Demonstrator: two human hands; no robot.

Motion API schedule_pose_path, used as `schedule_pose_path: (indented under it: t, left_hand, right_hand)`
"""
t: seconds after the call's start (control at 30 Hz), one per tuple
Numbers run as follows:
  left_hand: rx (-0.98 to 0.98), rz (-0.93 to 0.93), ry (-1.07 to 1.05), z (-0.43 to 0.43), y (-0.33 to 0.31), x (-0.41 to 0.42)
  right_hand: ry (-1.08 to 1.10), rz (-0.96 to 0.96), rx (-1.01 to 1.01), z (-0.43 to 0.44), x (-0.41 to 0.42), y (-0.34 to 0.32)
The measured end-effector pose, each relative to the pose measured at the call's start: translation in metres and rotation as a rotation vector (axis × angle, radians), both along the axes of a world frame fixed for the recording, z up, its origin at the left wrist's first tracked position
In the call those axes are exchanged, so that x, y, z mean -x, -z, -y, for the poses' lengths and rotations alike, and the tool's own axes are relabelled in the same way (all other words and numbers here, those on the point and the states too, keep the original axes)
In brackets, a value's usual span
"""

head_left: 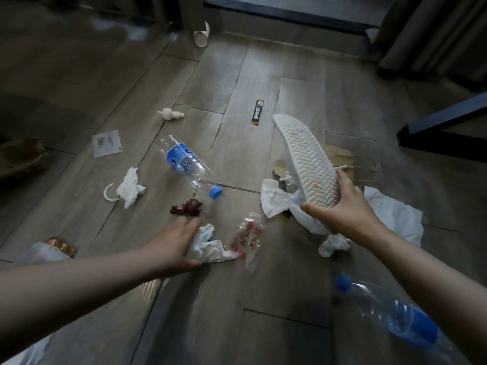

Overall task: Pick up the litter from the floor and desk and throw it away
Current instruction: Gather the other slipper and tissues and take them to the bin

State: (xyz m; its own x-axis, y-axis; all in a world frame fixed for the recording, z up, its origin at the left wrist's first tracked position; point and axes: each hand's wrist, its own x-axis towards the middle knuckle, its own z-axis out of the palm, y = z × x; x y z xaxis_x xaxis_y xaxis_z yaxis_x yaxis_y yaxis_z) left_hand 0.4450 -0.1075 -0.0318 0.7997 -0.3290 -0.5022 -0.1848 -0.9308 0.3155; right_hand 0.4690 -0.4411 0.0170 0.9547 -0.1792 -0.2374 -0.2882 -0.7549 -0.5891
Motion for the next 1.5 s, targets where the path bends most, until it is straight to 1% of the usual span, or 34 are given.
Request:
schedule_pose_path:
  t: [0.07, 0.17, 0.23, 0.3, 0.4, 0.57, 0.73, 0.87, 1.0, 1.1, 1.23, 1.37, 1.5]
  left_hand:
    - [-0.045, -0.045, 0.016, 0.009, 0.003, 0.004]
    - [-0.125, -0.001, 0.117, 0.023, 0.009, 0.007]
    - [-0.113, 0.026, 0.143, 0.031, 0.013, 0.006]
    - [-0.078, 0.008, 0.155, 0.038, 0.016, 0.003]
    - [-0.081, -0.001, 0.217, 0.045, 0.017, 0.0]
    - [-0.077, 0.048, 0.294, 0.049, 0.017, 0.001]
    - [-0.165, 0.109, 0.385, 0.065, 0.012, -0.003]
    - [-0.238, 0.1, 0.523, 0.094, 0.013, -0.012]
    - [-0.276, 0.07, 0.607, 0.112, 0.019, -0.02]
    - [-0.272, 0.061, 0.576, 0.108, 0.028, -0.024]
    - [-0.164, 0.114, 0.481, 0.101, 0.032, -0.027]
    - [-0.073, 0.182, 0.313, 0.103, 0.031, -0.031]
    - [-0.001, 0.192, 0.233, 0.12, 0.029, -0.043]
  right_hand:
    - [0.031, -0.005, 0.019, 0.012, 0.005, -0.003]
    - [0.048, -0.007, 0.02, 0.023, 0.011, -0.002]
    - [0.063, -0.005, 0.013, 0.027, 0.012, 0.001]
    - [0.091, -0.006, 0.01, 0.03, 0.013, 0.006]
    - [0.136, -0.026, 0.006, 0.035, 0.015, 0.011]
    - [0.108, -0.061, -0.008, 0.037, 0.019, 0.016]
    - [0.156, -0.062, 0.008, 0.041, 0.016, 0.018]
    - [0.21, -0.039, 0.037, 0.052, 0.016, 0.017]
    - [0.235, -0.082, 0.032, 0.059, 0.022, 0.019]
    - [0.232, -0.117, 0.041, 0.061, 0.027, 0.021]
    - [0.235, -0.118, 0.031, 0.063, 0.027, 0.023]
    - [0.235, -0.117, 0.028, 0.063, 0.024, 0.024]
    - [0.247, -0.118, 0.01, 0.065, 0.023, 0.027]
